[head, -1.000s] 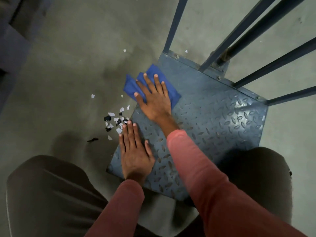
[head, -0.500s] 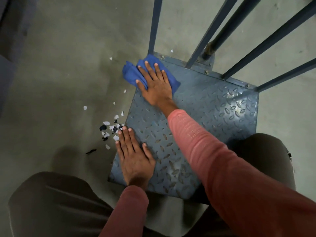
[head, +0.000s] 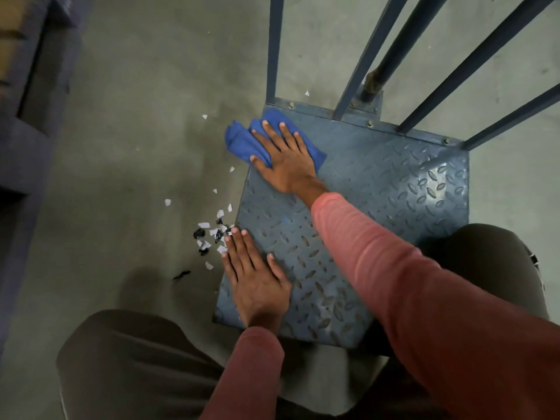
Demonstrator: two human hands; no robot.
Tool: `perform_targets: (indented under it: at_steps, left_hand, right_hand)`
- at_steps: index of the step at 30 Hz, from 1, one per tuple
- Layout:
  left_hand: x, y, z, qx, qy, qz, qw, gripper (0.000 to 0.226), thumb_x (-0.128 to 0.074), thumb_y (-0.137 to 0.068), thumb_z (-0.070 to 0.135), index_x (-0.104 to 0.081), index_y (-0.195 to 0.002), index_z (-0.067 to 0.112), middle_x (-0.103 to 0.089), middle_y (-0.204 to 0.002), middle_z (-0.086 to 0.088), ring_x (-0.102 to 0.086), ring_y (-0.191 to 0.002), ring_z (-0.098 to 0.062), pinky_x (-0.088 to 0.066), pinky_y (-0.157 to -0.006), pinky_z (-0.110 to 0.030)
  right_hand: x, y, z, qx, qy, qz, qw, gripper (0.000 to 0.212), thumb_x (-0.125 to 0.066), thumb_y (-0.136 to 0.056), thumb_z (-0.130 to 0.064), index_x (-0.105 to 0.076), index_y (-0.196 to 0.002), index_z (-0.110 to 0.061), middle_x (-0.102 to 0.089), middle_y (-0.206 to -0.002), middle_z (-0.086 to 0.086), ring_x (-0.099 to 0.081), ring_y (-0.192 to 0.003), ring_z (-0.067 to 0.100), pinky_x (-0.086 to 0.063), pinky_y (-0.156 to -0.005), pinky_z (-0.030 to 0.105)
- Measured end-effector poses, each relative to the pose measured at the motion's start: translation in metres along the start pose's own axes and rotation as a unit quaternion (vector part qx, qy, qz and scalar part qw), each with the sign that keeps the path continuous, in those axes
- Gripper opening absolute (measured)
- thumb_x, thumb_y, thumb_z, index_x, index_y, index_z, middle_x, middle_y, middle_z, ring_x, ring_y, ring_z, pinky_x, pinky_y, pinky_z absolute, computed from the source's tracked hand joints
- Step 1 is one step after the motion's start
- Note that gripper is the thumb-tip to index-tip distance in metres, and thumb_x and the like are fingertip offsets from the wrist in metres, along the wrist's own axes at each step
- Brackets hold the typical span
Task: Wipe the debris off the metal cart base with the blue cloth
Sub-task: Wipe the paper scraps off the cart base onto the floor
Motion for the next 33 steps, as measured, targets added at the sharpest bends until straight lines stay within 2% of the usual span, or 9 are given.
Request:
perform_targets:
  at_steps: [6, 8, 11, 14, 17, 22, 30, 31, 33]
  left_hand:
    - [-0.001, -0.001, -0.001, -0.004, 0.002, 0.0, 1.0, 0.072, -0.032, -0.106, 0.036, -0.01, -0.166, 0.002, -0.004, -0.175, -0.015, 0.002, -0.163, -0.027, -0.009, -0.132, -0.051]
    - [-0.001, 0.0, -0.002, -0.006, 0.002, -0.001, 1.0, 0.072, -0.032, -0.107, 0.036, -0.01, -0.166, 0.002, -0.004, -0.175, -0.015, 0.002, -0.163, -0.027, -0.009, -0.132, -0.051]
    - [0.0, 0.0, -0.002, -0.004, 0.002, -0.005, 1.0, 0.072, -0.029, -0.107, 0.038, -0.008, -0.166, 0.003, -0.002, -0.175, -0.015, 0.003, -0.163, -0.027, -0.01, -0.132, -0.052]
    - [0.0, 0.0, -0.002, -0.004, 0.007, 0.0, 1.0, 0.072, -0.03, -0.107, 0.038, -0.008, -0.166, 0.003, -0.002, -0.175, -0.015, 0.003, -0.163, -0.027, -0.012, -0.131, -0.052]
    - [-0.003, 0.001, -0.001, -0.001, 0.008, 0.008, 1.0, 0.072, -0.033, -0.106, 0.035, -0.011, -0.166, 0.001, -0.005, -0.175, -0.016, 0.0, -0.163, -0.028, -0.013, -0.131, -0.052]
    - [-0.007, 0.001, -0.002, -0.004, -0.004, 0.014, 1.0, 0.072, -0.03, -0.106, 0.036, -0.01, -0.166, 0.002, -0.005, -0.175, -0.016, 0.0, -0.163, -0.028, -0.012, -0.132, -0.052]
    - [-0.004, 0.0, 0.002, -0.002, 0.001, 0.037, 0.999, 0.073, -0.039, -0.103, 0.031, -0.016, -0.165, 0.001, -0.012, -0.174, -0.015, -0.006, -0.163, -0.028, -0.013, -0.131, -0.051]
    - [-0.003, 0.0, 0.002, -0.001, -0.002, 0.034, 0.999, 0.072, -0.038, -0.103, 0.032, -0.016, -0.165, 0.001, -0.012, -0.175, -0.014, -0.005, -0.163, -0.028, -0.013, -0.131, -0.051]
    - [-0.003, 0.0, 0.002, 0.0, -0.008, 0.033, 0.999, 0.072, -0.036, -0.104, 0.033, -0.014, -0.165, 0.002, -0.01, -0.175, -0.014, -0.003, -0.163, -0.027, -0.013, -0.131, -0.05]
  right_hand:
    - [-0.001, -0.014, 0.009, -0.001, 0.002, 0.014, 1.0, 0.069, -0.027, -0.098, -0.067, -0.019, -0.16, -0.039, -0.017, -0.169, -0.01, -0.011, -0.157, 0.023, -0.01, -0.126, 0.047]
    - [0.0, -0.007, 0.016, -0.026, -0.004, 0.021, 0.999, 0.068, -0.027, -0.099, -0.067, -0.018, -0.16, -0.04, -0.016, -0.169, -0.01, -0.011, -0.157, 0.023, -0.01, -0.127, 0.047]
    - [0.002, 0.026, 0.043, -0.102, -0.012, 0.041, 0.994, 0.068, -0.025, -0.099, -0.068, -0.015, -0.161, -0.04, -0.013, -0.169, -0.012, -0.007, -0.158, 0.023, -0.005, -0.128, 0.046]
    - [0.002, 0.054, 0.053, -0.212, -0.018, 0.083, 0.974, 0.067, -0.03, -0.098, -0.067, -0.025, -0.159, -0.039, -0.022, -0.167, -0.014, -0.01, -0.157, 0.022, -0.006, -0.127, 0.046]
    - [0.002, 0.024, 0.023, -0.291, -0.067, 0.111, 0.948, 0.065, -0.038, -0.096, -0.061, -0.034, -0.156, -0.036, -0.026, -0.166, -0.012, -0.013, -0.156, 0.025, -0.004, -0.126, 0.051]
    - [-0.003, -0.038, -0.023, -0.235, -0.093, 0.107, 0.962, 0.066, -0.041, -0.098, -0.056, -0.034, -0.157, -0.028, -0.029, -0.166, -0.007, -0.014, -0.156, 0.029, -0.004, -0.125, 0.055]
    - [-0.01, -0.044, -0.009, -0.125, -0.051, 0.12, 0.984, 0.066, -0.036, -0.099, -0.057, -0.037, -0.157, -0.024, -0.04, -0.16, -0.005, -0.025, -0.153, 0.028, -0.013, -0.125, 0.051]
    - [-0.01, -0.041, -0.006, -0.093, -0.047, 0.111, 0.988, 0.065, -0.036, -0.1, -0.057, -0.037, -0.156, -0.025, -0.041, -0.16, -0.006, -0.026, -0.153, 0.028, -0.013, -0.125, 0.051]
    - [-0.01, -0.04, 0.0, 0.032, -0.042, 0.091, 0.994, 0.059, -0.041, -0.1, -0.055, -0.044, -0.153, -0.028, -0.048, -0.154, -0.007, -0.028, -0.152, 0.028, -0.014, -0.125, 0.049]
Point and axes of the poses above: each hand's wrist, its own y-axis away from the middle knuckle, its own x-axis out of the back of the hand, z = x × y, the point moved 1 cm from there along -y, towards the middle knuckle
